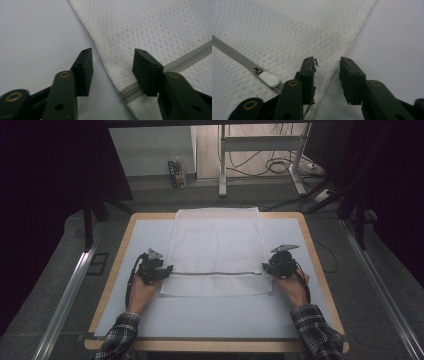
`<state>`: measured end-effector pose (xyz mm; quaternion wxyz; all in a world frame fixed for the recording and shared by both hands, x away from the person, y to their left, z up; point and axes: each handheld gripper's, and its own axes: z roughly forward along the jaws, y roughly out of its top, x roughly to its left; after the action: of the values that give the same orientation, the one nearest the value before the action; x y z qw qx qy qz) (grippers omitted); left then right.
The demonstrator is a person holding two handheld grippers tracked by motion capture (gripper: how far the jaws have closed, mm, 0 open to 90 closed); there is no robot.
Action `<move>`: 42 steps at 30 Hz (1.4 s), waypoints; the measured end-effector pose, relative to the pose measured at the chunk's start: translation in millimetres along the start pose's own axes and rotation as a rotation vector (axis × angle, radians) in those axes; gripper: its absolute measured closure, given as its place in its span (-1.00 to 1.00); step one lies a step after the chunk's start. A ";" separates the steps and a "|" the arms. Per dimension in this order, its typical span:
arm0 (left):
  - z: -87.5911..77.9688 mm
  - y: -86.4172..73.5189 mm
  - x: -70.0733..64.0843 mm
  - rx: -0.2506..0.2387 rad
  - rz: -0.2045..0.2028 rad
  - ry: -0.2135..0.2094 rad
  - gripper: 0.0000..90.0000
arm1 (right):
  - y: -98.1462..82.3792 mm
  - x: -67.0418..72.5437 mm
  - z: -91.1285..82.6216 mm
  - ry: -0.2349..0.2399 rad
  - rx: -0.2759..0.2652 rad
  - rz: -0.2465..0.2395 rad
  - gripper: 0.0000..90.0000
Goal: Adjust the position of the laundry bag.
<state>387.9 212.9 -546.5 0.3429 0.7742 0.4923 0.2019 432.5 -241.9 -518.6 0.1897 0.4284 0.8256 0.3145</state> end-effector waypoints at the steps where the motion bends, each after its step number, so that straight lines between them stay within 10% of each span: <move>1: 0.0 -0.1 -0.1 0.001 -0.012 -0.010 0.33 | 0.5 0.3 0.2 0.010 0.003 0.008 0.55; 12: -2.9 -1.6 1.3 0.005 -0.087 -0.044 0.91 | 3.5 7.8 -0.3 0.004 0.025 -0.032 0.96; 42: -49.4 -12.1 -20.1 0.012 0.025 -0.143 0.93 | -13.6 17.2 -48.2 0.054 -0.011 -0.109 0.97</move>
<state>339.5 214.7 -521.0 0.3703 0.7946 0.4581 0.1474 386.8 -250.8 -493.4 0.1865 0.3731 0.8508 0.3196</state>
